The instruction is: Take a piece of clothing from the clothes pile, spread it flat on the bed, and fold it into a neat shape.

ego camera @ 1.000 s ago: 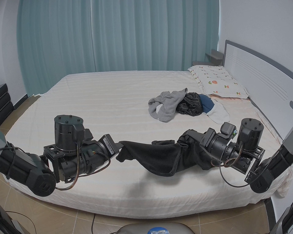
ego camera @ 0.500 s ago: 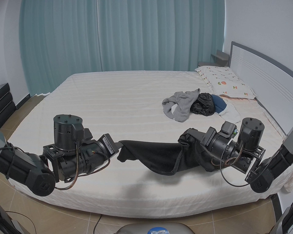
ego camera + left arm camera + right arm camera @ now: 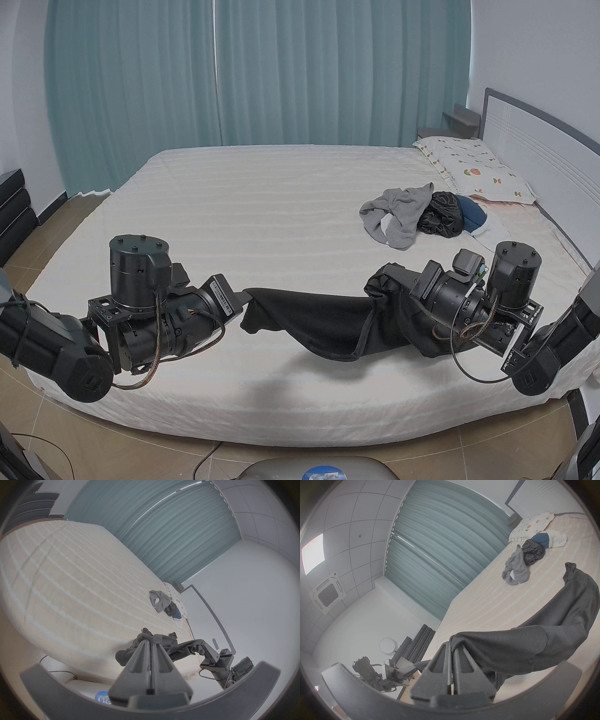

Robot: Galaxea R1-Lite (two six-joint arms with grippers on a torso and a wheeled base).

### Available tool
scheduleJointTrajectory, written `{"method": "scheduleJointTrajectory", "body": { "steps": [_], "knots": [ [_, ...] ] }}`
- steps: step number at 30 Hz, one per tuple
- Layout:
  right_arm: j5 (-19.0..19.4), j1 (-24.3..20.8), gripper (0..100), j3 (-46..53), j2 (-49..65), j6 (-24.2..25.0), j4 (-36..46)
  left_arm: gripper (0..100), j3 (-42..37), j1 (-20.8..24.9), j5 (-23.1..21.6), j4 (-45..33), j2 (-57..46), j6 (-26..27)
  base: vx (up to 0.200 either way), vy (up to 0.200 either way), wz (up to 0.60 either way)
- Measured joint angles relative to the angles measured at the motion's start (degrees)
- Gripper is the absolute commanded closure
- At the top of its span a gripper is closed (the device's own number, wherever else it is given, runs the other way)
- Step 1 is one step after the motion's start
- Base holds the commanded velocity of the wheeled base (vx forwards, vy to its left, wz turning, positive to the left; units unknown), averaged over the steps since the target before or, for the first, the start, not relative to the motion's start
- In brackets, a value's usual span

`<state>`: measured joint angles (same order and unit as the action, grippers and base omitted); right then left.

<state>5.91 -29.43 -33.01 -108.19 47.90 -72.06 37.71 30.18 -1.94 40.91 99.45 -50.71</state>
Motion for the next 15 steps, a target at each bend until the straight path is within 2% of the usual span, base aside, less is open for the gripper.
{"method": "scheduleJointTrajectory", "body": {
  "steps": [15],
  "knots": [
    [-0.1,-0.1,100,-0.3,0.5,-0.2,0.1,100,-1.2,-1.7,0.0,-0.1,-1.6,0.0,0.000,0.200,0.00]
  ]
}}
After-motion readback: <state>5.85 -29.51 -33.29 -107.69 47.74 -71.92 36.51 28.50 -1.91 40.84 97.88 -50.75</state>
